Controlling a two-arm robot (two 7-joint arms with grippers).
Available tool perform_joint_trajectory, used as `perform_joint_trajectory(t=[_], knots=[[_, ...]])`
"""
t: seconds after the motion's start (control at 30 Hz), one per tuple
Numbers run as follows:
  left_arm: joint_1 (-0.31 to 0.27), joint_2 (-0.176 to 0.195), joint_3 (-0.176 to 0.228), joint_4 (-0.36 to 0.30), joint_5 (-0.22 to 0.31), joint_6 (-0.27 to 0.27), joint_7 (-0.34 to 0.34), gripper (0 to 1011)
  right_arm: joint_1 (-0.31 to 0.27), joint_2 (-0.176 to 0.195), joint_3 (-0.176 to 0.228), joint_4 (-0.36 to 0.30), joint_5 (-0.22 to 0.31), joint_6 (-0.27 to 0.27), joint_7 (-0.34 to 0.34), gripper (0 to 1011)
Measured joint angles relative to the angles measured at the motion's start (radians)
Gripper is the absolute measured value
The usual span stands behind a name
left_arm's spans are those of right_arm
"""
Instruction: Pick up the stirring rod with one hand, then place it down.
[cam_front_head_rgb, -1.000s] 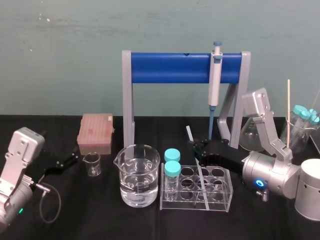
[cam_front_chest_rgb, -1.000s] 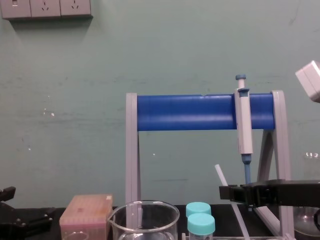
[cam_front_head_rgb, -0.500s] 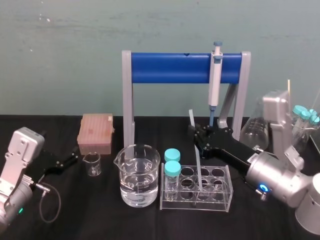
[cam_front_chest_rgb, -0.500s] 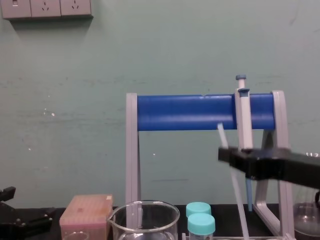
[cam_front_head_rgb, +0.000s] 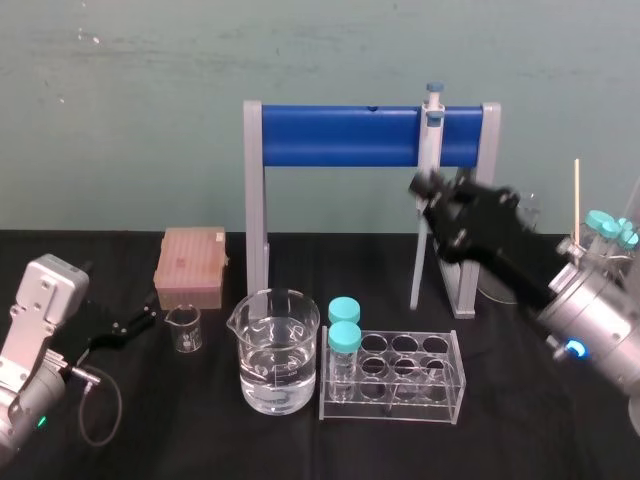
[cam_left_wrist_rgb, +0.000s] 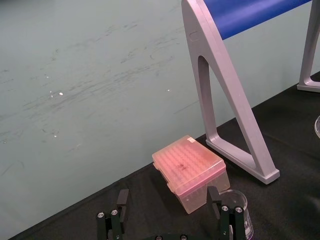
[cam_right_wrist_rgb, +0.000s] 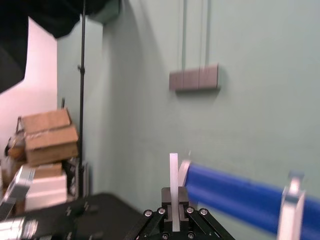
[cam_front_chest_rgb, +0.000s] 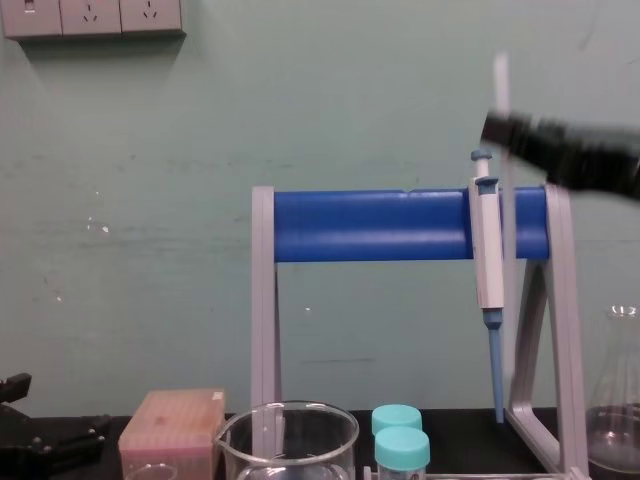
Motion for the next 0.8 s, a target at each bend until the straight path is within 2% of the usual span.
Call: perform_joint_trajectory(t=[0.23, 0.8], knots=[[0.000, 0.000, 0.000, 0.000, 0.000, 0.000, 0.000, 1000, 0.007, -0.007, 0.043, -0.039, -0.002, -0.023, 0.000, 68], [0.000, 0.000, 0.000, 0.000, 0.000, 0.000, 0.000, 1000, -0.013, -0.005, 0.059, -0.062, -0.001, -0.003, 0.001, 68]])
